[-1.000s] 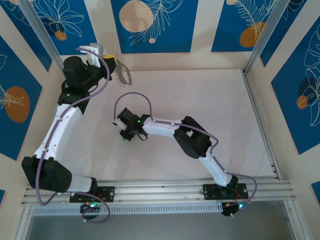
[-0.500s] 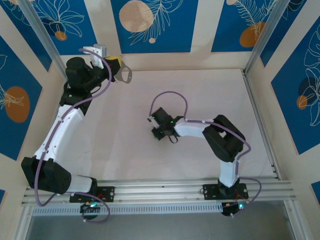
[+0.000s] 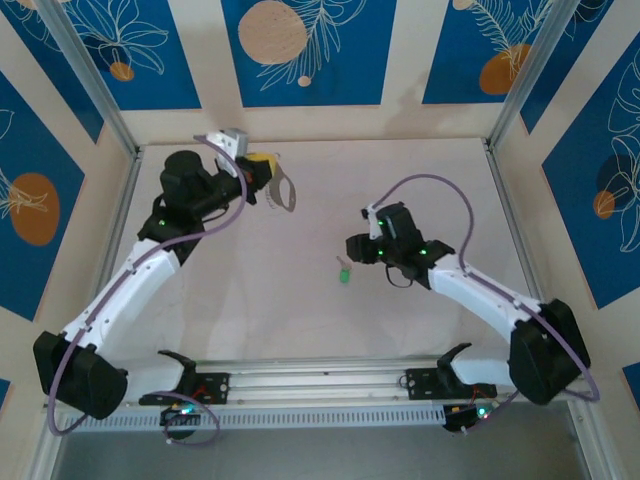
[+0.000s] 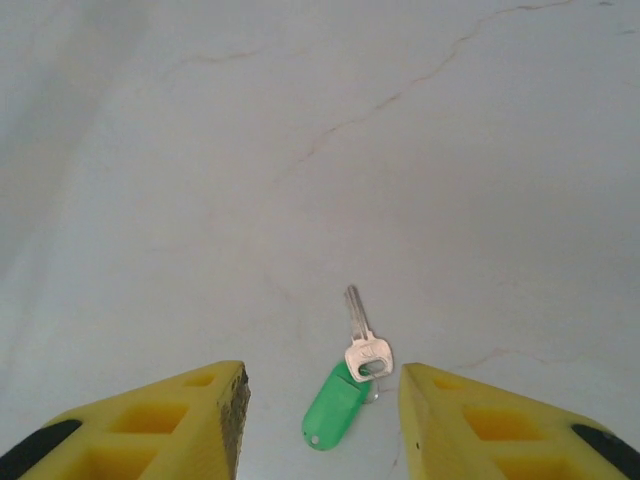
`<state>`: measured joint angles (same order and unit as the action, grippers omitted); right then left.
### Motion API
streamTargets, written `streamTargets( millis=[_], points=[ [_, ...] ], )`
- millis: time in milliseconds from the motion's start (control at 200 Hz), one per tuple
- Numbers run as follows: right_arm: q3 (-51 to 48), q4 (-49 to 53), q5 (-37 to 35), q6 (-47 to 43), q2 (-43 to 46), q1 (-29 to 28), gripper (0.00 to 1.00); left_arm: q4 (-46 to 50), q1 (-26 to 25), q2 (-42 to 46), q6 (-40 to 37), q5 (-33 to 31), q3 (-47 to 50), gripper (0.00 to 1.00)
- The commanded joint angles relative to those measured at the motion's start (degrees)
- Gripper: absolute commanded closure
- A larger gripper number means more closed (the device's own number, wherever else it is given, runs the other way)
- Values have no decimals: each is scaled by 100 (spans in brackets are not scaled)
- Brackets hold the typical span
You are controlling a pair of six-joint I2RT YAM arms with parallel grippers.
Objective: Put the keys on the keyring
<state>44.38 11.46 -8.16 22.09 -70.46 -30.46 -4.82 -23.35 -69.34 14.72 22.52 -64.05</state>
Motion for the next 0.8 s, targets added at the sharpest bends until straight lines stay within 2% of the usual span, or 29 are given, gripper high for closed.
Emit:
streamTargets(
  millis=[0,220,420,795],
  points=[
    [-492,-122,803,570,129,319,55,-292,-239,298,42,-227,357,100],
    [-704,-603,1365,958,-492,434,56,-330,-542,577,57,-457,975,100],
    [-708,-1044,1414,1303,-1180,271,59,-536,-585,519,143,-495,1167,100],
    [-312,-1138,1141,1226,-2131,-3,62,-753,-596,432,228,-383,1237,100]
  ],
)
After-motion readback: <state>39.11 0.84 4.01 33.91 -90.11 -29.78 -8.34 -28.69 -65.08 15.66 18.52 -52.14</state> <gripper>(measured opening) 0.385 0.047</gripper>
